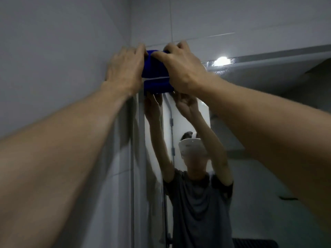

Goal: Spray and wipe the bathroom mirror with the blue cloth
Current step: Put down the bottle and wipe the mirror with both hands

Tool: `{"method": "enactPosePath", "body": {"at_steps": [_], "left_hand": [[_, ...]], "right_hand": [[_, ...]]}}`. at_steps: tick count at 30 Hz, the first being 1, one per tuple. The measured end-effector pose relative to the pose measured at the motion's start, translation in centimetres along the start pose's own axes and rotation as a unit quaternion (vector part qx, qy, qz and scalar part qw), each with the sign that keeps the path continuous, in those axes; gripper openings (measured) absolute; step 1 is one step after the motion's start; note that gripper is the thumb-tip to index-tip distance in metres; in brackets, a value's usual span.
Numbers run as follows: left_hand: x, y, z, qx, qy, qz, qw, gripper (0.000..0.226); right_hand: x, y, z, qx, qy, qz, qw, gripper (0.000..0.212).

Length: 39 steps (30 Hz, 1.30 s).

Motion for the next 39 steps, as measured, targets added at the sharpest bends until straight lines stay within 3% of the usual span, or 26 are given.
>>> {"method": "enactPosePath", "body": {"at_steps": [7, 15, 26, 39], "left_hand": [[-2.3, -1.9, -2.2, 0.003, -0.060, -0.040, 0.997, 0.065], [-3.9, -1.2, -2.7, -0.005, -0.055, -0.031, 0.998, 0.067], [-5.2, 6.0, -1.6, -0.024, -0.131, -0.056, 0.989, 0.061], [-6.3, 18.2, 0.4, -0.018, -0.100, -0.144, 0.984, 0.058]], "right_hand": [[-3.4, -3.1, -0.7, -0.009, 0.002, -0.021, 1.000, 0.067], [-5.2, -2.0, -1.6, -0.030, 0.041, -0.010, 0.999, 0.064], [-6.1, 4.7, -4.3, 0.002, 0.035, -0.026, 0.999, 0.066], [-6.7, 16.8, -9.5, 0.030, -0.034, -0.112, 0.993, 0.075]]}}
Point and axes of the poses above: each hand's wrist, its own y-axis away from the middle knuckle, its own x-axis out of the back of the hand, z = x × y, the point moved 4 cm from there along -y, towards the middle knuckle, and after that the axes turned 13 degrees about y, right-handed, at the moved point
